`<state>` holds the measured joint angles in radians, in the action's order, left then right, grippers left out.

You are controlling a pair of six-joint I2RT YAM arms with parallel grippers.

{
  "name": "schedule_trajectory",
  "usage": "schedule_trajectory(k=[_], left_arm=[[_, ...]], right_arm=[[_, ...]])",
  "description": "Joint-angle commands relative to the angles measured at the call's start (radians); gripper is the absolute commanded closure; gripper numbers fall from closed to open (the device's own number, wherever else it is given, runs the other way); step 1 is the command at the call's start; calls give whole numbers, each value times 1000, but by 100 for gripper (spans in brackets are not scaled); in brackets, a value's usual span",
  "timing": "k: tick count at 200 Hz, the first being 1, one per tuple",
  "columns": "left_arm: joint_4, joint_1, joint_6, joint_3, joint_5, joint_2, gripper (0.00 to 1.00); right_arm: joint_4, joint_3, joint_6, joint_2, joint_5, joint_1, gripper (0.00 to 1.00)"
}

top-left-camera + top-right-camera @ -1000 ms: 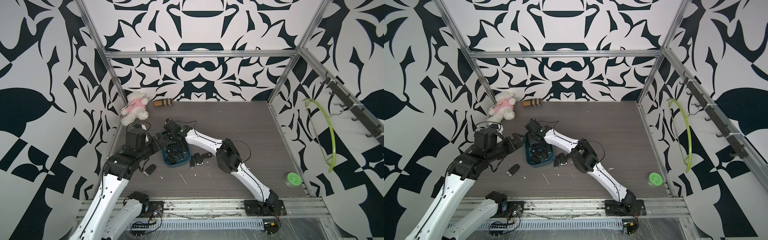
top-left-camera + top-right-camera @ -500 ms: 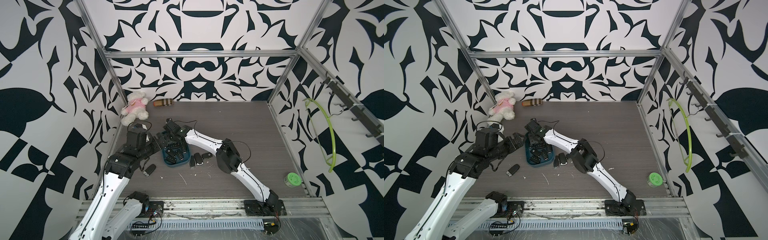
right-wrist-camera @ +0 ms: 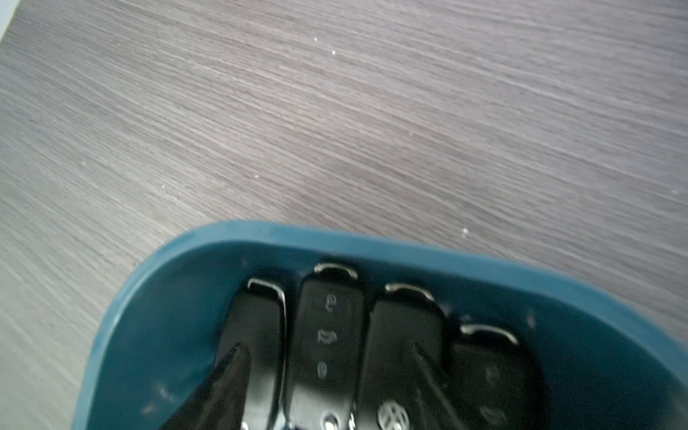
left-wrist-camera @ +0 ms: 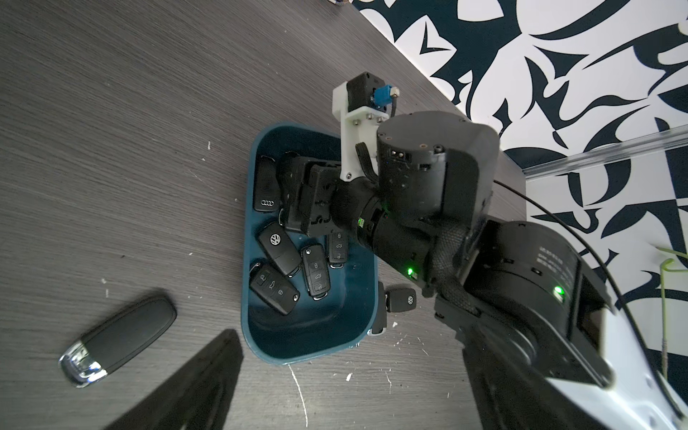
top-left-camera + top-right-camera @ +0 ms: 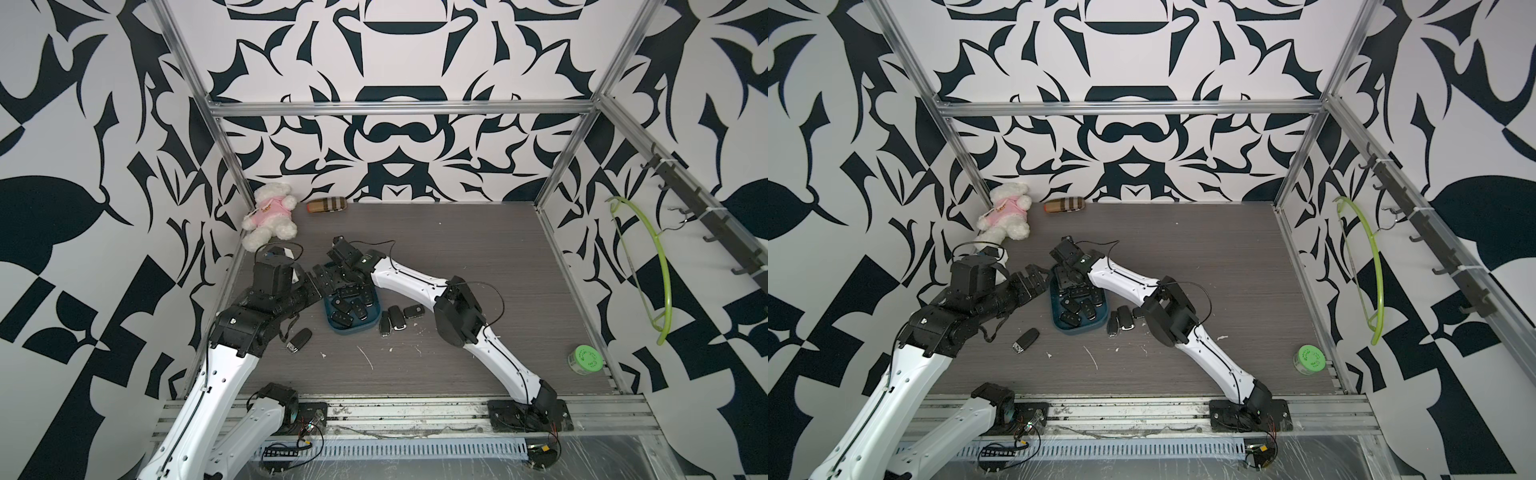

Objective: Place the car key into the storage box
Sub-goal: Place the car key in the storage box, then pick up the car key from the center of the board.

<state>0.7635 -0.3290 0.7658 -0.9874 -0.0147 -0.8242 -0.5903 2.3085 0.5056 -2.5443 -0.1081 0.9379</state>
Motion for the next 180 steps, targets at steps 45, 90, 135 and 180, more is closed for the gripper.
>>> schedule_trajectory(k=[45, 90, 135, 180], left_arm=[[-3, 4, -21, -10, 15, -9, 1], [-45, 4, -33, 3, 55, -28, 1], [-108, 2, -36, 9, 155, -115, 1], [-175, -5, -45, 9, 249, -203, 1]], right_arm=[[19, -159, 6, 272, -32, 0, 1], [4, -335, 14, 418, -114, -4, 1], [-36, -544, 72, 577, -193, -10, 1], [-105, -721, 230, 694, -201, -11, 1]])
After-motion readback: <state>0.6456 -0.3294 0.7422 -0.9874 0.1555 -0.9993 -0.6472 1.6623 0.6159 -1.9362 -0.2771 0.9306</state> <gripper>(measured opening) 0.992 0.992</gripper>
